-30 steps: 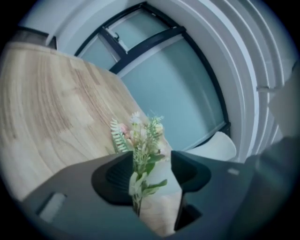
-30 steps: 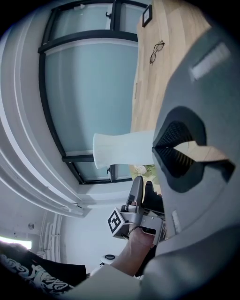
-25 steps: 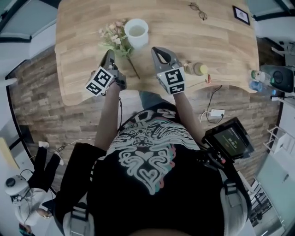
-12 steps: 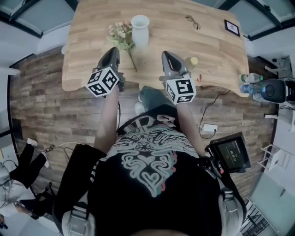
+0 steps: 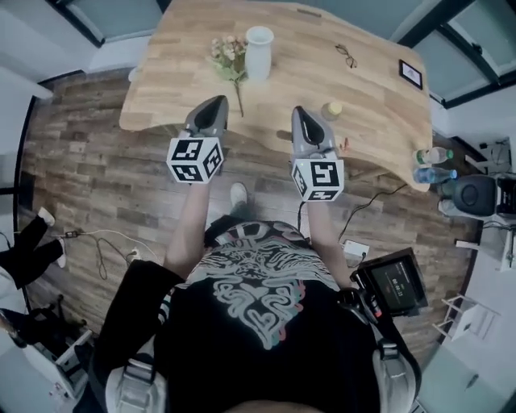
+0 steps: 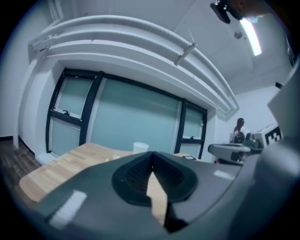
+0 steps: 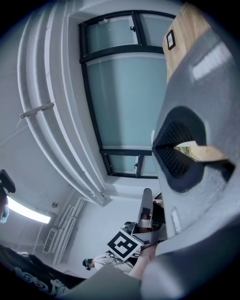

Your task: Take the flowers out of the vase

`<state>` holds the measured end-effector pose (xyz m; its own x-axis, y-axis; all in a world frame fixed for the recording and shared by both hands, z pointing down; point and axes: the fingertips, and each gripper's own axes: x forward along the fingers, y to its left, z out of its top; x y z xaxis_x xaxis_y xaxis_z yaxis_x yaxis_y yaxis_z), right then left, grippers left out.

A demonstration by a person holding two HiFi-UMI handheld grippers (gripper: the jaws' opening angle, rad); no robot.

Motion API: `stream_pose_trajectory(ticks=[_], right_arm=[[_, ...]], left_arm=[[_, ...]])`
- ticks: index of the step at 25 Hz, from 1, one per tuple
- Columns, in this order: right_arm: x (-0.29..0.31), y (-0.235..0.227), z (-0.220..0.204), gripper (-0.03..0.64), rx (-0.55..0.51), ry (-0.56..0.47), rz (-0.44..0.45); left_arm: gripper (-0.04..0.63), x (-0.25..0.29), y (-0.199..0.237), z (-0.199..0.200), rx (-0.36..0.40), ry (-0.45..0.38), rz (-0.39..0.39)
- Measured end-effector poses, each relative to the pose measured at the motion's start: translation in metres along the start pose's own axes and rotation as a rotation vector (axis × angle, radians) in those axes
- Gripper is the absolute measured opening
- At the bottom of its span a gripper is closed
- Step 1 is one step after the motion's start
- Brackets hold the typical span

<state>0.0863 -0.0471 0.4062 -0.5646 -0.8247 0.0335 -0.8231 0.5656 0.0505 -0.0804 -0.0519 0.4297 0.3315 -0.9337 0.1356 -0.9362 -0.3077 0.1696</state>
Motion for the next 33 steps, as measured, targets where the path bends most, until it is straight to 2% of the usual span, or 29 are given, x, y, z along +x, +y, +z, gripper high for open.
stream_pose_trajectory(ticks=[5,12,17,24,33], right_arm=[[-0.056,0.012,0.012,-0.002,0.0,-0.01,0.033],[-0.112,0.031,0.013,-0.002,-0.014,-0.019,0.063],[-0.135,0.037,0.015,-0.002,-0.015,-0.033,0.084],[-0.154,0.044,0.019,-0.003,-0.028,-0.043,0.104],[-0.159,0.038,0.02,-0.002,-0.038,-0.045,0.11]], left_arm=[[-0.012,-0.049,-0.05,-0.001,0.011,-0.004,0.042],[-0.012,-0.112,-0.092,-0.009,0.039,-0.023,0.111],[-0.012,-0.139,-0.103,-0.015,0.013,-0.037,0.142],[-0.012,-0.159,-0.115,-0.014,0.018,-0.051,0.161],[-0.012,-0.156,-0.113,-0.017,0.014,-0.046,0.183]])
